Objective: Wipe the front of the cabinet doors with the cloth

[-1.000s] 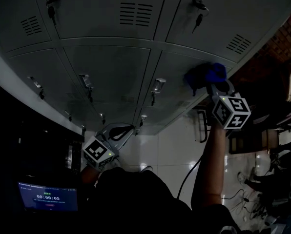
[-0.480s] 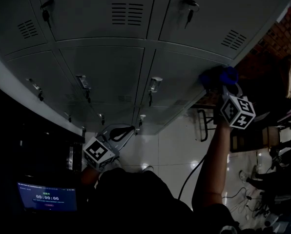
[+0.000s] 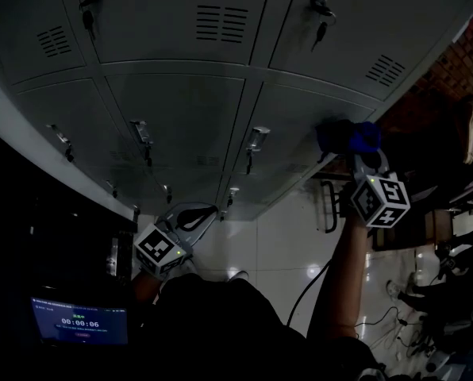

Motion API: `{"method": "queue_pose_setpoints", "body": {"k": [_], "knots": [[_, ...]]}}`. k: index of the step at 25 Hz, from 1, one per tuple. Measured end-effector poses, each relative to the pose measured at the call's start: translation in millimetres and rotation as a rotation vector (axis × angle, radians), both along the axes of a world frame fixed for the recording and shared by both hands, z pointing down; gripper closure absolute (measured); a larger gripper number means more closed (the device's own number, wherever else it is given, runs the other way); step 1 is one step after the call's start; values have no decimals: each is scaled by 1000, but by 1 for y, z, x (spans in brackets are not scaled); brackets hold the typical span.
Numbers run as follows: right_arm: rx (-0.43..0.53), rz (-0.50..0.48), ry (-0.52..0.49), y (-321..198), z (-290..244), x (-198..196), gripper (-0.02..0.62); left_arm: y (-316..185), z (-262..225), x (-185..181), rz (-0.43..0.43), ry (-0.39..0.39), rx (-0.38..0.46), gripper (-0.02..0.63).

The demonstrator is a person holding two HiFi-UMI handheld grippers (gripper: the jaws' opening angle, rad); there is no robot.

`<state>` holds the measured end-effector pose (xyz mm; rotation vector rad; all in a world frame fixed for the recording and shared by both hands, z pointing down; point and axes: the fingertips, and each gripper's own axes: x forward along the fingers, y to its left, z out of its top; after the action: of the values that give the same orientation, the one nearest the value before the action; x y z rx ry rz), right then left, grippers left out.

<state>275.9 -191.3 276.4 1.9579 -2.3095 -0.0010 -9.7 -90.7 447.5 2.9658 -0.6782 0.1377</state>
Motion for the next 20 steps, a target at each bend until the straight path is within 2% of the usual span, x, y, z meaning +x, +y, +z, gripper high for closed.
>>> {"method": "queue_pose_setpoints", "body": {"k": [11,16,20], "knots": [[-37,-255,21,-20,26,-140,515,-2,5,-31,-47,8,-3,600],[-69,-288,31,-40,42,-168,515,-4,11,-47,-73,1,-19,600],[-77,-276,46,-50,48,-173,515,-5,12,-54,-79,-5,-23,600]]}}
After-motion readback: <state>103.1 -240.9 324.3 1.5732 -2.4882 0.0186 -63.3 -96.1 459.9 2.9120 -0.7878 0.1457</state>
